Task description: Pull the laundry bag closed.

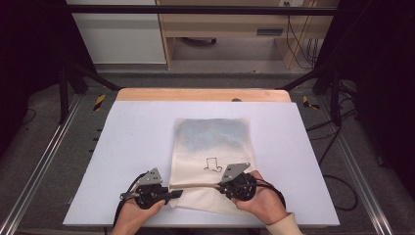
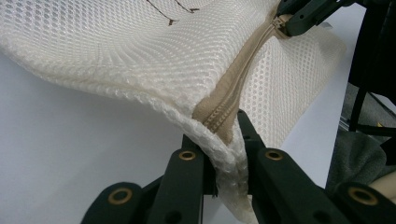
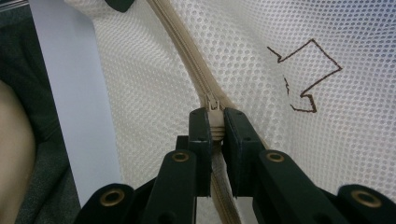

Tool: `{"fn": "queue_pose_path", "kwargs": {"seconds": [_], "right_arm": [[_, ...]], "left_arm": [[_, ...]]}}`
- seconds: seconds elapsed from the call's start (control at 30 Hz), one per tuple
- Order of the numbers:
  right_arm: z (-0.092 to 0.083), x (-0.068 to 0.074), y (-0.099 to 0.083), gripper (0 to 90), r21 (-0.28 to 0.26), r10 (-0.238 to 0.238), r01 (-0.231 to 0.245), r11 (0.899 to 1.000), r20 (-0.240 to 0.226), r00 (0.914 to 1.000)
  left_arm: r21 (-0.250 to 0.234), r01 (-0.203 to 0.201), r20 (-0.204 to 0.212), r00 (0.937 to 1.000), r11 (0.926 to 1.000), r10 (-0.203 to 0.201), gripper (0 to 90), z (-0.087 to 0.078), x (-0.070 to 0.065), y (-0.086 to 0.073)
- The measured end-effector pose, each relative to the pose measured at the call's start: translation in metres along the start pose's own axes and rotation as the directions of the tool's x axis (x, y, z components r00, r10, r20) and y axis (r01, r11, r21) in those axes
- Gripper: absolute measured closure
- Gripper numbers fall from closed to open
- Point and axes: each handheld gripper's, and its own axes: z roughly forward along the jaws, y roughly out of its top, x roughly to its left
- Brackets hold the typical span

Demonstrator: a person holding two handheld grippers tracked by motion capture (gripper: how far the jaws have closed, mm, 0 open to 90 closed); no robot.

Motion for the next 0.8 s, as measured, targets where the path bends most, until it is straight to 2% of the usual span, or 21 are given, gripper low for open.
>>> {"fn": "queue_pose_path", "kwargs": {"seconds": [0.4,0.8], "right_arm": [[-0.004,-0.003,-0.009,82.3,-0.013,0.03,-0.03,0.999,0.001,0.9995],[-0.006,-0.001,-0.011,82.2,-0.022,0.03,-0.03,0.999,0.009,0.9995]], "left_arm": [[0.003,-0.001,-0.006,1.0,1.0,0.001,83.7,0.0,0.0,0.0],[0.0,-0.001,-0.004,1.0,1.0,0.001,83.8,-0.001,0.001,0.0]]}}
